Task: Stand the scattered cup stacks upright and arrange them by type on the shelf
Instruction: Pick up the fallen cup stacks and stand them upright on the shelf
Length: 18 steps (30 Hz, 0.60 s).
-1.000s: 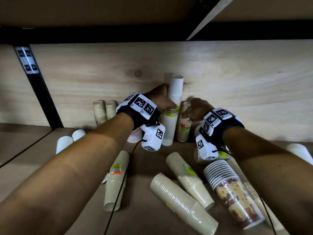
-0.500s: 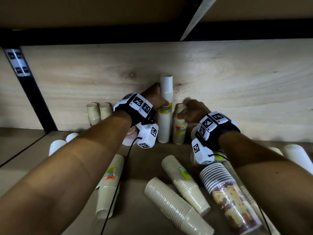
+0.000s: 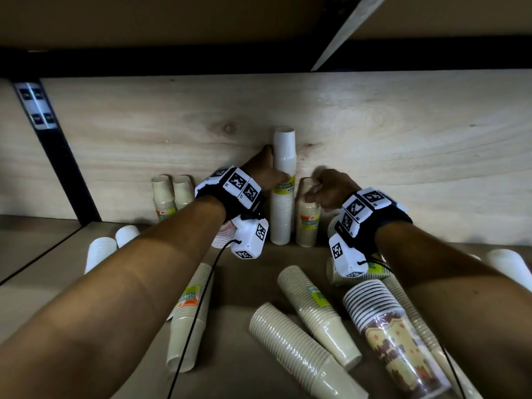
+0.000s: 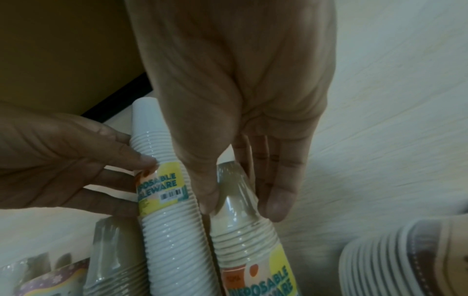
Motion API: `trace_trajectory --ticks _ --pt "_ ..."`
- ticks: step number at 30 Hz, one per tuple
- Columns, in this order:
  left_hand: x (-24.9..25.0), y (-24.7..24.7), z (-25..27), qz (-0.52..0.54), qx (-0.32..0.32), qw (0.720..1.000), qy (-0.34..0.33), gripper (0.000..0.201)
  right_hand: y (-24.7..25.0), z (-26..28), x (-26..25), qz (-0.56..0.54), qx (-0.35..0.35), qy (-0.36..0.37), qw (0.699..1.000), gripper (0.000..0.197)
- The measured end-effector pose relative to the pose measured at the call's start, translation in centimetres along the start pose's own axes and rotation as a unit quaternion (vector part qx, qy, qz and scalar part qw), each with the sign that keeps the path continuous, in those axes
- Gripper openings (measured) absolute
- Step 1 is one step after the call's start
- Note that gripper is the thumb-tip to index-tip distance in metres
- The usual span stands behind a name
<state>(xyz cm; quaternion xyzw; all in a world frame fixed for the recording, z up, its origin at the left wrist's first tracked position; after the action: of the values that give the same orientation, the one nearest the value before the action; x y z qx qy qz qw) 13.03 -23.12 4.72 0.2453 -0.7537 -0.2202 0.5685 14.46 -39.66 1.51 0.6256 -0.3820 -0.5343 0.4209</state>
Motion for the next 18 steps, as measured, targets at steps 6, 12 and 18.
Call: trace_trajectory --ticks 6,12,18 --pt "0.1 0.1 0.5 -0.007 0.002 1.0 -0.003 0.072 0.3 0.4 -0.2 0.0 0.006 0.002 1.0 0.061" --pt "-0.2 0.0 1.0 0.001 -0.001 1.0 0.005 0.073 0.7 1.0 -0.5 0.031 0.009 0.009 0.999 0.056" --pt "-0.3 0.2 1.5 -0.002 -0.005 1.0 0.009 0.073 0.8 1.4 -0.5 0.032 0.006 0.015 0.999 0.054"
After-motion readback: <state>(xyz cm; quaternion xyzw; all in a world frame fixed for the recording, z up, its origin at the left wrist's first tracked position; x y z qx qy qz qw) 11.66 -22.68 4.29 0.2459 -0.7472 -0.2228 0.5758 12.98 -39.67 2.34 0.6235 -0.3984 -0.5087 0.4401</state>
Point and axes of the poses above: each hand's wrist, its own z-axis away from the middle knuckle, its own y-axis out of the back of the hand, x = y × z, the point moved 6 cm from there along -z, towards the middle knuckle, and after that the axes turned 10 degrees about z, right-handed, at the moved point
